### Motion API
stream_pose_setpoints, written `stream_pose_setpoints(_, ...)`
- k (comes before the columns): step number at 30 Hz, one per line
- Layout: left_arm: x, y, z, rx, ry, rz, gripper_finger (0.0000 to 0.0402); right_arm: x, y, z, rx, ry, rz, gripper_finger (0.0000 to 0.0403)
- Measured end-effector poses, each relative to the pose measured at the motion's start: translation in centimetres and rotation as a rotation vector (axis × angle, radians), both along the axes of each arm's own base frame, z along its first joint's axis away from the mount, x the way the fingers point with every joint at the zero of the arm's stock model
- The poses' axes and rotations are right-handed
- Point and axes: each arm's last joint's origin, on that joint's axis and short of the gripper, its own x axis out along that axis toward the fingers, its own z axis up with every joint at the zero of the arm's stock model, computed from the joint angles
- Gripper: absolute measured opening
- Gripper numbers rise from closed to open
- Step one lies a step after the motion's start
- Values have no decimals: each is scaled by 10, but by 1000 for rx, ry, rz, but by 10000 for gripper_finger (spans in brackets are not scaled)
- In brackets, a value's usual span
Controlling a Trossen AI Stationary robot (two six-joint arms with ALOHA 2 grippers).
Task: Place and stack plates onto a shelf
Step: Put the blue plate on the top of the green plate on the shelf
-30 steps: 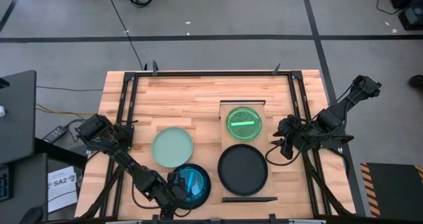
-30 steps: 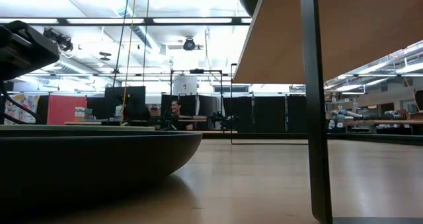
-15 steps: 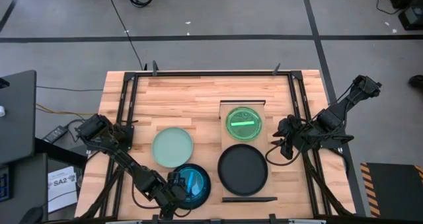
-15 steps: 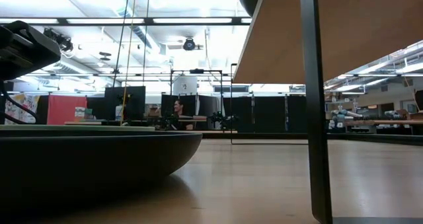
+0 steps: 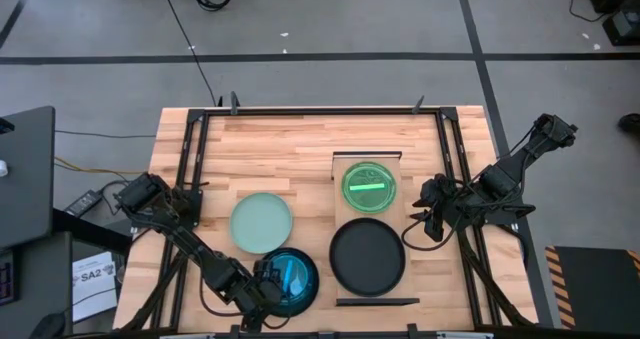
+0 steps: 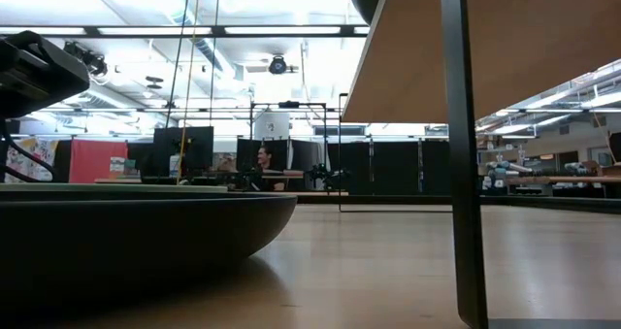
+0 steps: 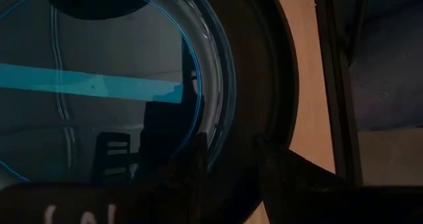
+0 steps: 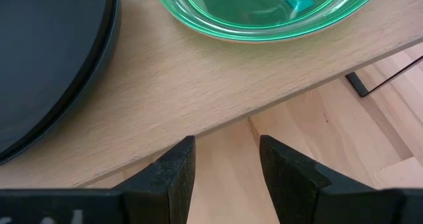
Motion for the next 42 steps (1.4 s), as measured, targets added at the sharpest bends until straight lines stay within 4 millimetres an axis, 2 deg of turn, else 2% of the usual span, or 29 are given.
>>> stream_pose_setpoints(7, 1, 2, -1, 69, -38, 4, 126, 0, 0, 0, 0, 0, 1, 174)
stream_pose_setpoints(19, -9, -9, -1, 49, -44, -12, 126, 0, 0, 0, 0, 0, 0, 174)
stream_pose_setpoints(26, -11, -7, -2, 94, -50, -11, 126, 0, 0, 0, 0, 0, 1, 174)
stream_pose_setpoints(33, -10, -8, -12, 123, -32, -38, 126, 0, 0, 0, 1, 0, 1, 174)
stream_pose_setpoints(42, -9, -8, -14, 173, -54, -67, 126, 0, 0, 0, 4, -4, 1, 174)
